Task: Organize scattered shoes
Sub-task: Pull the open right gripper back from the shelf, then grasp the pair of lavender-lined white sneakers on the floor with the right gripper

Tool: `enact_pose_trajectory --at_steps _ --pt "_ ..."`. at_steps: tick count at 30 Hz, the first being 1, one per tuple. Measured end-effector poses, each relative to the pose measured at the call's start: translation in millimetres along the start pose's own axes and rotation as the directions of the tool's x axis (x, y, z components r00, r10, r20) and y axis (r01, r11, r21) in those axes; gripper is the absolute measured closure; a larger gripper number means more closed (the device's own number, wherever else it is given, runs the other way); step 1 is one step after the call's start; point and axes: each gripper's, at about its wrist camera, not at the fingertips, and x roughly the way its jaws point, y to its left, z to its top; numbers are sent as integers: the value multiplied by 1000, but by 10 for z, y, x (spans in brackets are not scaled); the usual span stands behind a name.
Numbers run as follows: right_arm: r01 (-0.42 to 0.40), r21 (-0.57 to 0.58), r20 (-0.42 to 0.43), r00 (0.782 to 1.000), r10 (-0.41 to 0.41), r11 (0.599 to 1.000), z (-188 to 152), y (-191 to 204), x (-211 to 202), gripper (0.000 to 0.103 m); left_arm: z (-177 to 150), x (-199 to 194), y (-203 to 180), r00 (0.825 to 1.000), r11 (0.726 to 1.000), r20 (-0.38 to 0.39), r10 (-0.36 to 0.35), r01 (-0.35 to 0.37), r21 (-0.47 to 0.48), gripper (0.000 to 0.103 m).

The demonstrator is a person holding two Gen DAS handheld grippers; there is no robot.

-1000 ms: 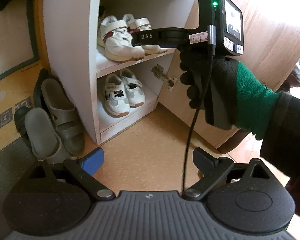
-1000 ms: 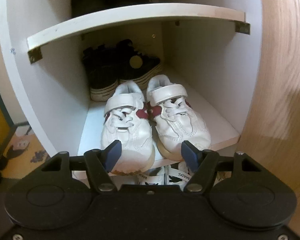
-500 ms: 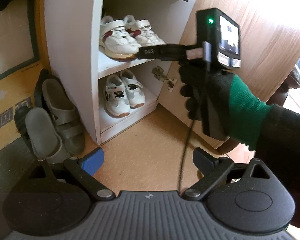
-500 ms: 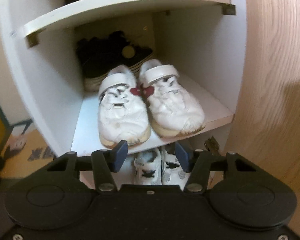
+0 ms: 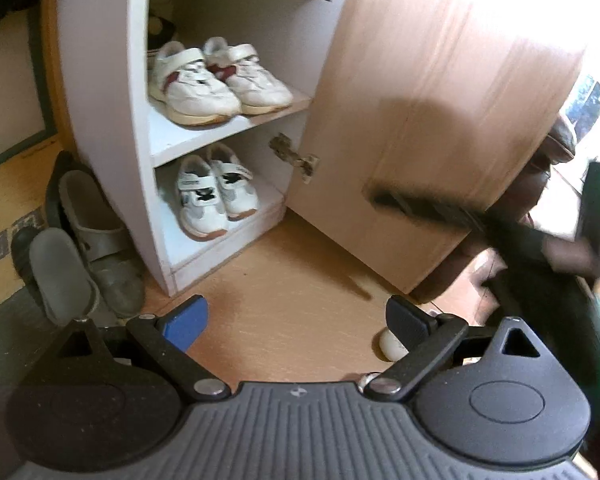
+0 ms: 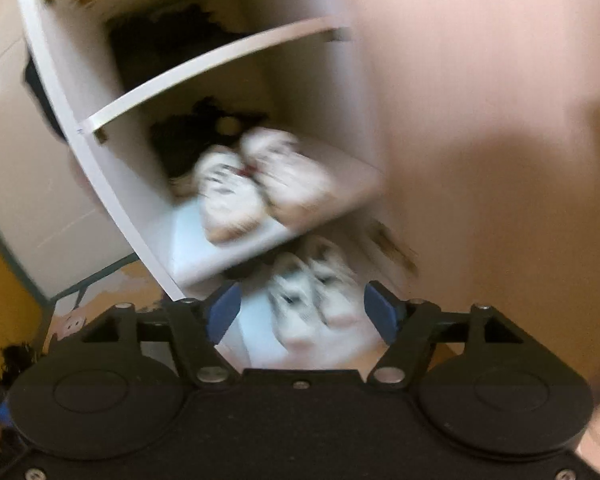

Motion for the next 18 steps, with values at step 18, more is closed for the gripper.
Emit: enact_pose_trajectory --at_steps 18 --pt "640 358 -278 768 -577 680 -2488 -2319 -2762 27 -137 58 -1014 998 997 -51 -27 31 73 7"
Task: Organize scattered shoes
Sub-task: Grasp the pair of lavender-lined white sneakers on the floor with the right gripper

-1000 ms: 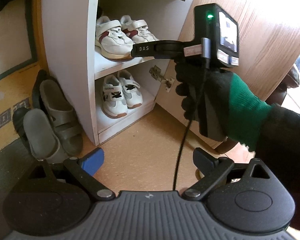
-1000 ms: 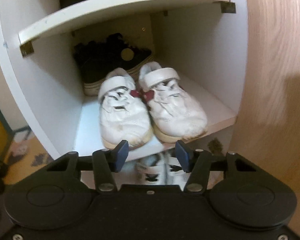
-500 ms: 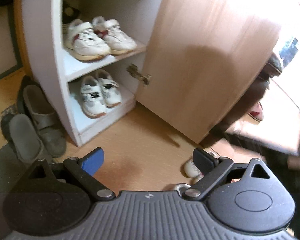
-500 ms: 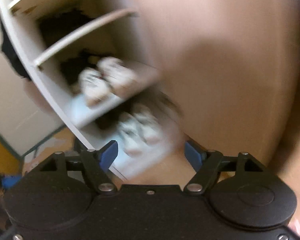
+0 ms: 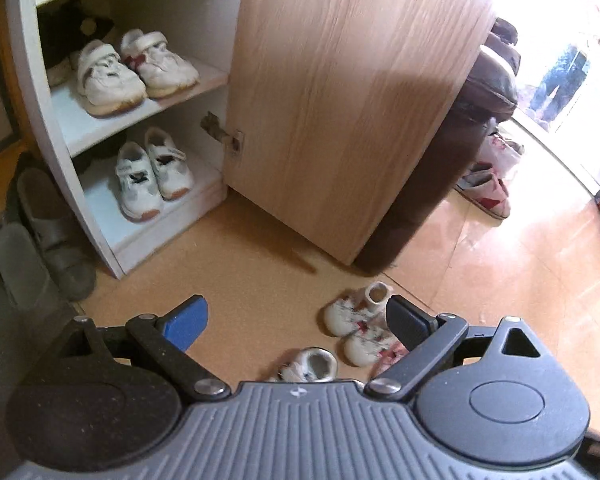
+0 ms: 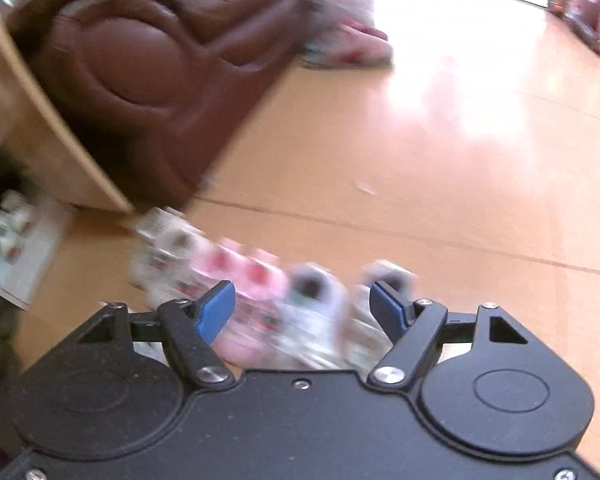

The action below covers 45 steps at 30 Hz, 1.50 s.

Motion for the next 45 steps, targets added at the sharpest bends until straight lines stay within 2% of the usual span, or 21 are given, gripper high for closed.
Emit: enact_pose_trajectory --at_steps 2,6,9,12,14,15,17,19,22,27,29,30,31,33,34,36,39,42,45 --pt "29 33 -32 999 -28 999 -93 -187 53 27 -40 60 -32 1000 1000 -1 6 -6 24 6" --pt "2 107 -31 1000 2 994 -90 -259 244 27 -93 228 -30 999 999 -37 17 -16 31 6" --pt "-7 80 -37 999 10 997 -28 -151 469 28 -95 301 -51 998 999 -44 36 -34 38 7" --pt "-7 47 -55 998 10 999 143 -75 812 28 -67 391 -100 998 999 -57 12 -10 42 6" --pt "6 0 -78 997 -6 1000 222 24 952 28 -36 432 -125 998 999 -62 1 2 47 6" --pt "22 -63 -101 994 -29 998 261 82 1093 27 -16 447 -125 998 999 -62 -3 6 46 6" --pt "23 -157 -160 986 -48 987 256 150 1362 27 46 475 -127 998 999 -59 -13 15 38 6" --pt "32 -199 -191 979 -70 979 206 148 1521 27 84 486 -148 998 999 -58 -27 29 32 6" --pt "4 -118 -172 985 -25 993 197 67 1643 26 83 482 -208 996 998 -68 -56 59 38 6" --pt "-32 -110 -190 982 10 993 135 100 1729 26 47 462 -240 992 995 -86 -93 96 35 6" --pt "-55 -125 -195 980 30 991 127 132 1733 33 48 453 -213 992 995 -85 -92 95 22 6" --pt "-70 -140 -196 980 42 988 131 155 1721 41 50 448 -201 992 995 -83 -92 94 16 6" --pt "-85 -156 -198 979 54 984 135 179 1710 55 51 444 -194 992 995 -82 -93 94 14 7" --pt "-117 -208 -217 974 71 971 141 272 1697 57 50 428 -188 992 995 -81 -96 98 13 6" --pt "-123 -239 -231 971 67 963 131 337 1695 57 49 423 -186 992 995 -81 -99 100 12 6" --pt "-115 -222 -246 968 58 968 144 356 1720 56 43 413 -182 992 995 -80 -101 103 13 6" --pt "-85 -170 -251 967 40 982 157 301 1737 44 40 407 -151 992 995 -81 -100 101 10 6" --pt "-78 -168 -257 966 32 983 182 311 1788 43 44 398 -114 992 995 -79 -95 96 2 6" --pt "-63 -189 -260 966 12 980 188 329 1805 37 55 382 -112 993 995 -72 -95 96 3 6"
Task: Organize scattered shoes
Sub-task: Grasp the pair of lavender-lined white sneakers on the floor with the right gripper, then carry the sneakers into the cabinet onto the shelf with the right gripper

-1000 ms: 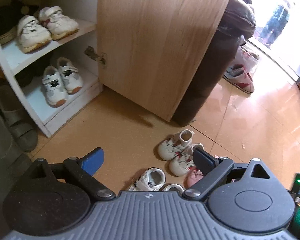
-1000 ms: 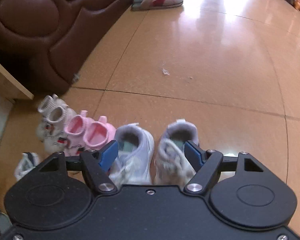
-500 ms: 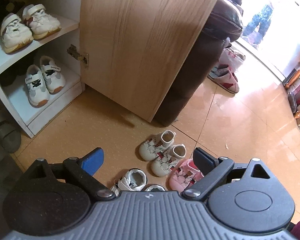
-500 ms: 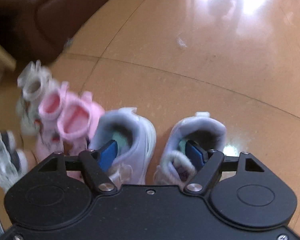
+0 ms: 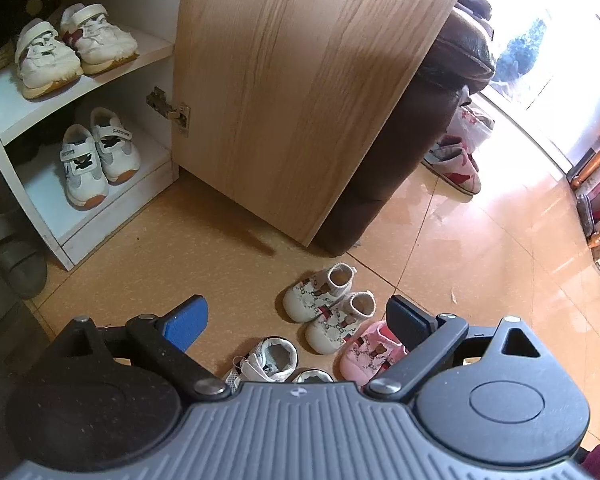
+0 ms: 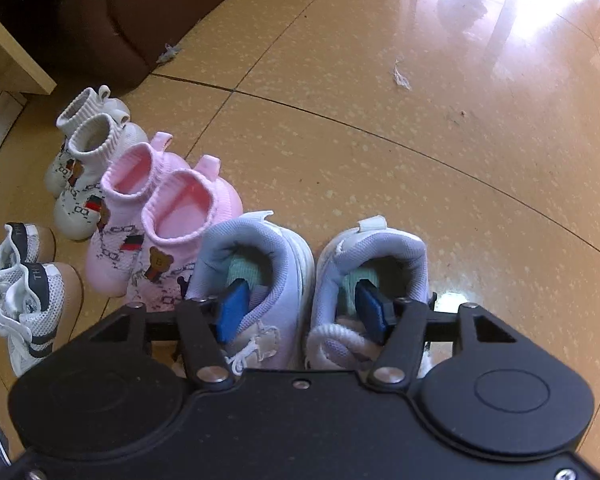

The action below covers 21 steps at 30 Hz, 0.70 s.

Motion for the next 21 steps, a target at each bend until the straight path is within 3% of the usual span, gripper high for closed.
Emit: enact_pose_trajectory --at_steps 2,3,4,6,15,21 --pt "-2 -10 3 1000 2 1000 9 -10 53 38 7 -10 -12 1000 1000 5 0 0 9 6" --pt "-8 -5 6 1000 8 1000 18 -24 90 50 7 -12 -15 1000 1000 6 0 0 12 6" --pt "1 3 4 1000 -1 1000 24 -45 116 69 7 -14 -8 1000 1000 7 2 -2 13 6" --pt "22 9 9 1000 -22 1000 36 -59 149 78 18 -18 23 1000 1000 8 5 -5 -1 6" --pt "-6 160 138 990 -17 987 -159 -278 -430 81 60 -169 19 998 1000 51 -21 21 -13 6" --pt "-37 114 263 965 6 993 -144 -110 -1102 82 59 -340 103 995 1000 100 -2 3 -14 6"
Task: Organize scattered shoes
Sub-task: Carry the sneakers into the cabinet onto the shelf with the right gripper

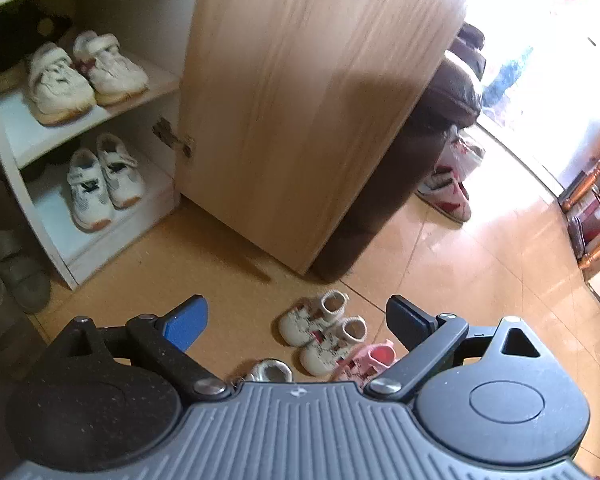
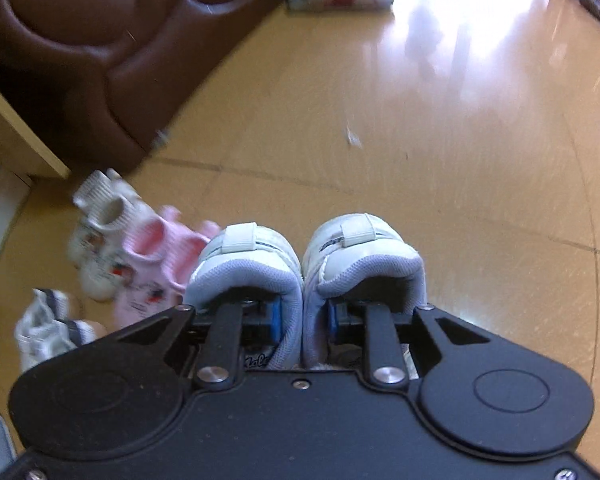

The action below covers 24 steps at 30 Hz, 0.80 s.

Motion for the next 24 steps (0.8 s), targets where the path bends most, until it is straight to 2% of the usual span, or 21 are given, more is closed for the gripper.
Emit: enact_pose_trajectory --at_steps 4,8,16,19,24 --pt "-58 -73 74 995 63 996 244 315 -379 82 -8 -119 129 999 999 31 44 -44 6 6" --pt "-146 -196 147 973 177 970 539 858 -783 81 -27 -252 316 996 997 50 71 -71 0 6" --pt "-295 -436 208 886 414 850 979 2040 -1493 81 -57 -460 723 993 994 66 97 -93 -50 6" --pt "-325 -515 198 855 479 793 1192 2535 -1605 81 -71 -494 841 992 992 65 104 -99 -73 6" --pt "-356 -604 172 815 553 713 1530 3297 -1713 82 -77 -560 1005 992 990 70 103 -96 -101 6"
